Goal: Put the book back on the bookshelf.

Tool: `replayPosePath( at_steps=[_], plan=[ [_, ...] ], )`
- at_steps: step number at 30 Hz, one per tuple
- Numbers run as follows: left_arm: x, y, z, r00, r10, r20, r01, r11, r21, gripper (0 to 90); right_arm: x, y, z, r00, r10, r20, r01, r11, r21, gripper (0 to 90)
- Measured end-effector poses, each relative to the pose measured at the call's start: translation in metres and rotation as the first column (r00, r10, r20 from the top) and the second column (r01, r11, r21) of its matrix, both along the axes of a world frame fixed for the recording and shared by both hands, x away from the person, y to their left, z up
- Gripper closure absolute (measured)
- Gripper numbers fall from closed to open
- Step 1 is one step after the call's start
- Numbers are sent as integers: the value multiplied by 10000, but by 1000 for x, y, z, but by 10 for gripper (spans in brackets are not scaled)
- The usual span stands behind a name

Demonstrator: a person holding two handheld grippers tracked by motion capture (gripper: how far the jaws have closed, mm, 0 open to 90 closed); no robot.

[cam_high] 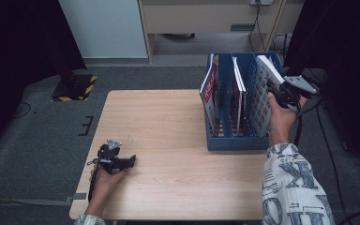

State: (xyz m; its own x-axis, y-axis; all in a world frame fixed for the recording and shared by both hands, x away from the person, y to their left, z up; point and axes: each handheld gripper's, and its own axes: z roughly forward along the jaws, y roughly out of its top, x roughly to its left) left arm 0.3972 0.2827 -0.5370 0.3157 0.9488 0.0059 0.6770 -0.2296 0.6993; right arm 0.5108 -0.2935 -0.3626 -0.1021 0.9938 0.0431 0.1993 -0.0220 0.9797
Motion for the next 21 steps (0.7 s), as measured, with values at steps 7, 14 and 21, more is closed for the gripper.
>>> replayPosePath(
  at_steps=[7,14,21],
  plan=[
    [0,0,0,10000,15,-2,-15,10000,-7,0,3,-1,-3,9997,-225,28,225,9997,-105,734],
    [0,0,0,10000,18,4,-18,10000,-9,0,2,0,-5,9998,-179,100,179,9998,-35,735],
    [0,0,0,10000,20,4,-20,10000,-7,0,4,3,-11,9998,-181,42,182,9997,-160,735]
  ],
)
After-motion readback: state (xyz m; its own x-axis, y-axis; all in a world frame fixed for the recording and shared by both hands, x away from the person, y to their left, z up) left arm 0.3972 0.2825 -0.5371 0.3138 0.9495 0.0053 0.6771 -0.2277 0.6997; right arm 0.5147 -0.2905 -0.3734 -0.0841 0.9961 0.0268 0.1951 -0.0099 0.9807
